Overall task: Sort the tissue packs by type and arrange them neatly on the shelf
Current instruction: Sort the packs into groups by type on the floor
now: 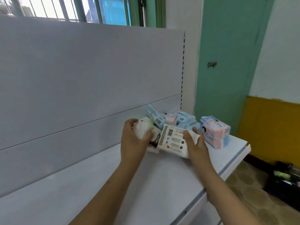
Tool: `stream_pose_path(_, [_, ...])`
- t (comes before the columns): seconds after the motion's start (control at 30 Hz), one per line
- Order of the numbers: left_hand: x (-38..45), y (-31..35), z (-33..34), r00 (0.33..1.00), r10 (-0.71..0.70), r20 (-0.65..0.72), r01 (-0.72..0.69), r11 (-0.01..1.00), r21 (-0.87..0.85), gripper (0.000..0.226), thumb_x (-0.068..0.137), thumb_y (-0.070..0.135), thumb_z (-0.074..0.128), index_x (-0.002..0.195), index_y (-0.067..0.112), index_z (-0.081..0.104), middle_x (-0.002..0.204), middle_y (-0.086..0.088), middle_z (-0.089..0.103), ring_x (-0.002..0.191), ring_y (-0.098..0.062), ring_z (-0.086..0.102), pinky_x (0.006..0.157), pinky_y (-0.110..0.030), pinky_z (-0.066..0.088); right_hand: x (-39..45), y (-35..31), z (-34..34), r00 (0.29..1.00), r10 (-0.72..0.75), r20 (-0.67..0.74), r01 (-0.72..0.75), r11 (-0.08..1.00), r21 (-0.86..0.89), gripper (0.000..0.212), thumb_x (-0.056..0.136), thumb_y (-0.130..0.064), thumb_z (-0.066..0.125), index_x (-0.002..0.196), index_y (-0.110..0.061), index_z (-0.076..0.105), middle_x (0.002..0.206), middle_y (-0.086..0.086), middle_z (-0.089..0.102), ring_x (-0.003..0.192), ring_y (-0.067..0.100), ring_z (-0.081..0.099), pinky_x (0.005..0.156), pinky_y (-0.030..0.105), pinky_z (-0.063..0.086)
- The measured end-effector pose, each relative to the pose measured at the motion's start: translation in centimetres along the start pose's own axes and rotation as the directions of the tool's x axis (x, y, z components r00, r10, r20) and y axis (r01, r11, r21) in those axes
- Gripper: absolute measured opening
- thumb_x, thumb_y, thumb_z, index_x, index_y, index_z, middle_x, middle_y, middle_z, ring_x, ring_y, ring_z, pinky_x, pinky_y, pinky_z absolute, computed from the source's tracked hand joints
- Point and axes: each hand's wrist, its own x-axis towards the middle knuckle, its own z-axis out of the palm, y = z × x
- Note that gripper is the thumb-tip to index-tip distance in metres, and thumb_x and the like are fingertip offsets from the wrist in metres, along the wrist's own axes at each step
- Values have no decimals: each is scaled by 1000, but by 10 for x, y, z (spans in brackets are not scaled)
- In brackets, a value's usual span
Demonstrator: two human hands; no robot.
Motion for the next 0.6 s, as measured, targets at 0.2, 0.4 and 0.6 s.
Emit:
stream_pose_path(0.2, [-11, 20, -49, 991, -123, 48, 132, 939, -317, 42, 95, 26, 64, 134, 28, 47, 125, 8, 53, 105, -11, 60, 76, -19, 51, -56, -20, -13, 979, 179, -101, -171, 981, 88, 45, 94, -53, 50, 132, -35, 36, 124, 1, 61, 96, 17, 62, 62, 28, 56])
stream_pose_path(0.4, [-48, 57, -54, 921, -153, 359, 331, 794, -510, 28, 104, 28, 46, 132, 30, 47, 126, 0, 61, 102, -17, 66, 82, -38, 56, -126, -51, -51, 947, 197, -255, -114, 945, 305, 43, 89, -44, 66, 123, -24, 50, 111, 1, 70, 100, 22, 68, 97, 46, 52])
stream_pose_path(0.6, [-143, 119, 6, 753, -3, 658, 386, 812, -437, 32, 100, 42, 50, 129, 30, 51, 124, 2, 63, 112, -20, 63, 97, -44, 53, -244, -64, -152, 879, 158, -450, 18, 932, 361, 67, 77, -48, 71, 135, -22, 51, 118, 4, 71, 105, 25, 70, 78, 41, 58])
